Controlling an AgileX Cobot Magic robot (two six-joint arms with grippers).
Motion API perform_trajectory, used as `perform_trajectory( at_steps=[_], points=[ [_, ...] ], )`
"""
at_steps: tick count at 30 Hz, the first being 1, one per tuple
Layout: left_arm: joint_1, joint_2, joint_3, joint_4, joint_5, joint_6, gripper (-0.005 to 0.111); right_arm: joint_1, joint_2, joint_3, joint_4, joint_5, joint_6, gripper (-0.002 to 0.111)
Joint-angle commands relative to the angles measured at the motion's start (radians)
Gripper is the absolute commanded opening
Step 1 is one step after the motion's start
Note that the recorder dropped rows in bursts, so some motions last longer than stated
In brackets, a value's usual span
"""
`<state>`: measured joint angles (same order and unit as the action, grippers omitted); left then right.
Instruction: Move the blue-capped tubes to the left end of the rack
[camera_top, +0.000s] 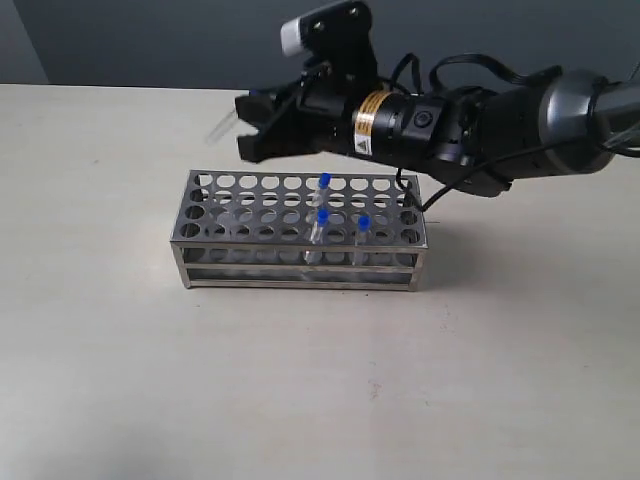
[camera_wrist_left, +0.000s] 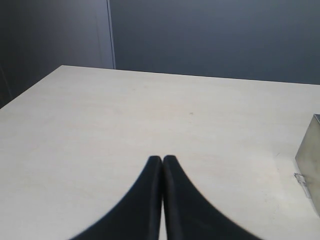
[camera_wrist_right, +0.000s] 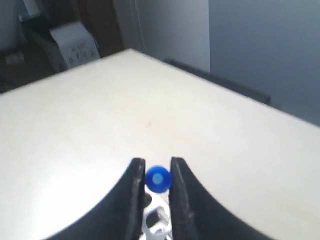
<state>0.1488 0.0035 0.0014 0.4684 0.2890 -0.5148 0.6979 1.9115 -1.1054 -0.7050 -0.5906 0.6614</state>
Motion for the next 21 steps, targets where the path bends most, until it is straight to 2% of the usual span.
perform_trajectory(
  at_steps=[1,3,4,7,14,17,21],
  points=[
    [-0.003,-0.004,-0.001,0.003,0.002,-0.002,0.001,0.006,-0.027,-0.029,-0.237,0.168,0.184,-0.001],
    [-0.003,-0.004,-0.001,0.003,0.002,-0.002,0.001,0.001,-0.033,-0.054,-0.386,0.194,0.316,-0.001],
    [-0.003,-0.004,-0.001,0.003,0.002,-0.002,0.001,0.001,-0.033,-0.058,-0.401,0.196,0.347,-0.001],
    [-0.003,-0.004,-0.001,0.003,0.002,-0.002,0.001,0.012,-0.039,-0.058,-0.279,0.206,0.271,-0.001],
    [-0.003,-0.004,-0.001,0.003,0.002,-0.002,0.001,0.105,-0.048,-0.054,0.188,0.246,-0.231,-0.001],
    [-0.003,-0.004,-0.001,0.003,0.002,-0.002,0.001,0.151,-0.05,-0.054,0.445,0.298,-0.491,-0.001],
    [-0.003,-0.004,-0.001,0.003,0.002,-0.002,0.001,0.213,-0.064,-0.061,0.905,0.424,-1.03,-0.001]
  ],
)
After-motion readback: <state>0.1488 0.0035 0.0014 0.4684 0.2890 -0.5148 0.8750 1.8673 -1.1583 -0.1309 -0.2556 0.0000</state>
